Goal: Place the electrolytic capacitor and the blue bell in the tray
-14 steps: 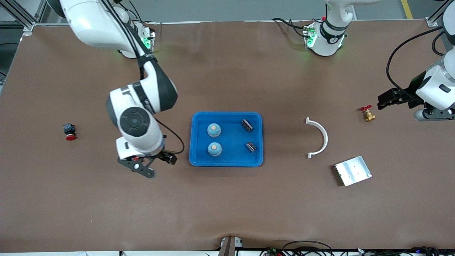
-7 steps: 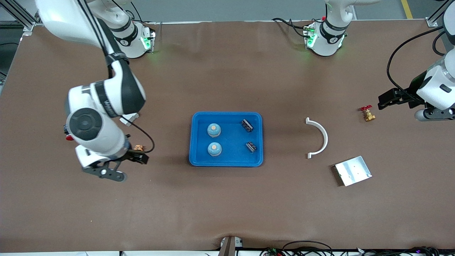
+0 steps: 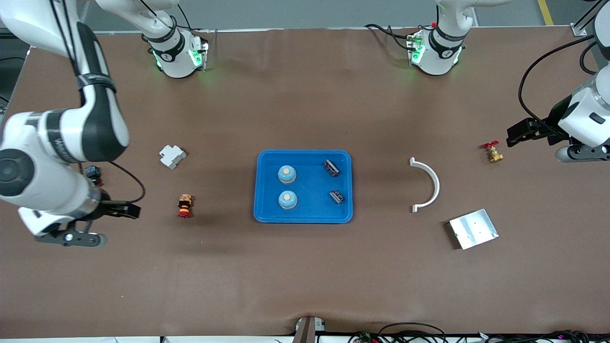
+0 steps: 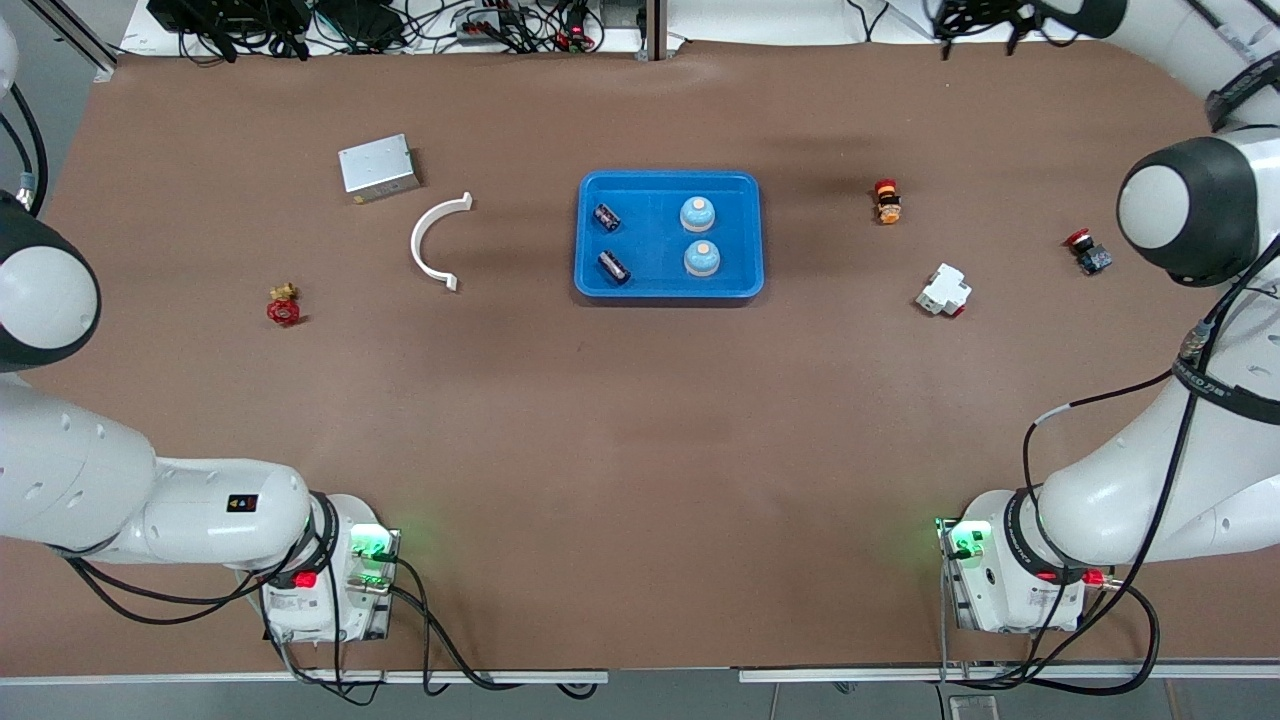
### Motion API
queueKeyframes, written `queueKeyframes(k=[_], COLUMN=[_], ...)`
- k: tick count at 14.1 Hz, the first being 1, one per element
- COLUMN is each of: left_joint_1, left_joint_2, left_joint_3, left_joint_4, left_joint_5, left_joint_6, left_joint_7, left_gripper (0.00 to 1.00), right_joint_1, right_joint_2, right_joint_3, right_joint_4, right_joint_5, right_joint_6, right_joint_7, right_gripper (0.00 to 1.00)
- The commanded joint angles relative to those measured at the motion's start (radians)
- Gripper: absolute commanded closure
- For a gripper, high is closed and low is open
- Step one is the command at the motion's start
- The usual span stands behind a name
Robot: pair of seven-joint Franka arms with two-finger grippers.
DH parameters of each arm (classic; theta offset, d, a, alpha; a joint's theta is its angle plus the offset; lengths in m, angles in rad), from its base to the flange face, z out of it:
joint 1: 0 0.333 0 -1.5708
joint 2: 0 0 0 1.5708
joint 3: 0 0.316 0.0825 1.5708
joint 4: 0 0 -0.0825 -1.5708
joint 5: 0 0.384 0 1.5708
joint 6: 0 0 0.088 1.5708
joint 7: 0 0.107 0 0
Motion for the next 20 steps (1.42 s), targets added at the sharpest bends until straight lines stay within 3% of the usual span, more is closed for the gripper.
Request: queueKeyframes(k=[1,7,11,14,20], left_joint_1=[0.001,0.001,0.0,0.0,0.0], left_joint_2=[-0.005,-0.005,-0.005,-0.005,-0.003], left_joint_3=[-0.001,-0.001,-0.001,-0.001,-0.001], left_joint_4=[0.015,0.015,0.015,0.015,0.015], left_joint_5=[-0.015,-0.018,-0.018,-0.018,-0.018], left_joint_6=[0.001,0.001,0.001,0.001,0.001], left_joint_7=[0.007,0.005,0.002,0.001,0.001], left_gripper=[0.0,0.0,0.0,0.0,0.0], right_joint_1=[-0.087,-0.107,-0.134,-0.189,-0.21], right_joint_2=[-0.077,-0.256,-0.321,-0.358,-0.439], right_joint_3=[0.022,0.02,0.02,0.017,0.016], right_joint_4=[-0.067,-0.22,-0.227,-0.227,-0.274], right_joint_5=[0.0,0.045,0.06,0.167,0.169], right_joint_6=[-0.006,-0.006,-0.044,-0.084,-0.092], right_joint_7=[-0.109,-0.107,-0.107,-0.113,-0.179], right_gripper=[0.0,0.0,0.0,0.0,0.0])
